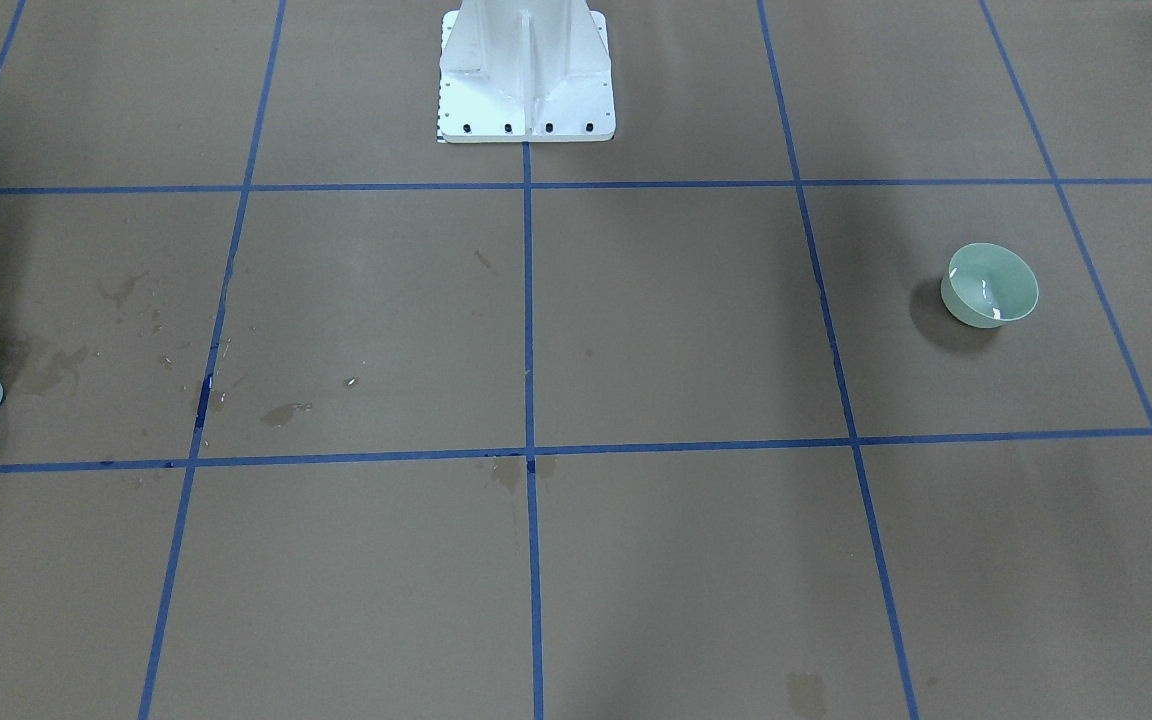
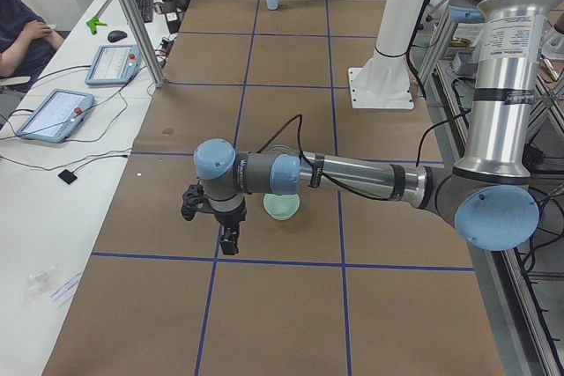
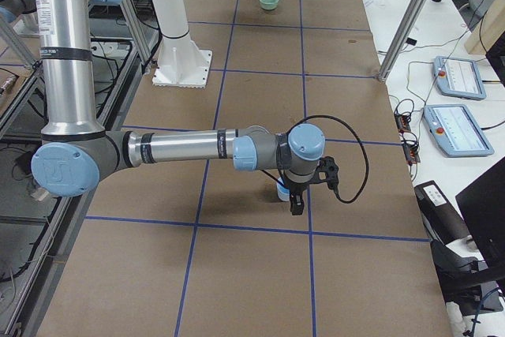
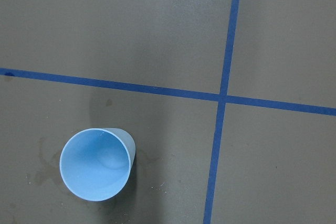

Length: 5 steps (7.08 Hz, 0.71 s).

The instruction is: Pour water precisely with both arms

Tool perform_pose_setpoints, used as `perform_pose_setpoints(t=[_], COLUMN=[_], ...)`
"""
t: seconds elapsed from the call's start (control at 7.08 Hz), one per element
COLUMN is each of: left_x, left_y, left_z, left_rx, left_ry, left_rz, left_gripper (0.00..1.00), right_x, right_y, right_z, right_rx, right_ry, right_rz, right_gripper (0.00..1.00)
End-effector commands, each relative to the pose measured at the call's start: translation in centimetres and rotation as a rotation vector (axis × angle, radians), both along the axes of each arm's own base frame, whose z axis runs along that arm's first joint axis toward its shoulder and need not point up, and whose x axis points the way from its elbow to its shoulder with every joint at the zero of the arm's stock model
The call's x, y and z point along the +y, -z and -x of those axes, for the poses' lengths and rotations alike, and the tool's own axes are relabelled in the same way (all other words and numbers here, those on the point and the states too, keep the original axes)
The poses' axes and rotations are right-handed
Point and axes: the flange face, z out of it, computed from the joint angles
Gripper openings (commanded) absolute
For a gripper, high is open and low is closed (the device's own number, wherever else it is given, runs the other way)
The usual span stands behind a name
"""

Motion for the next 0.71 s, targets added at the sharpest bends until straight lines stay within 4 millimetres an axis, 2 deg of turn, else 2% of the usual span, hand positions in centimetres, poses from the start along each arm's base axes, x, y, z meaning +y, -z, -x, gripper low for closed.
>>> perform_pose_setpoints(t=[0.0, 0.57], left_x=[1.2, 1.3], left_y=[-0.9, -0.9], left_z=[2.4, 3.1], left_rx=[0.001, -0.001], left_ry=[0.0, 0.005], left_rz=[-0.017, -0.023], left_gripper=[1.0, 1.0], right_x=[0.5, 3.0], right_y=[0.5, -1.4], right_z=[-0.6, -0.8], right_rx=[-0.006, -0.005], right_ry=[-0.013, -0.017], right_rz=[-0.006, 0.035], right_gripper=[0.99, 0.99])
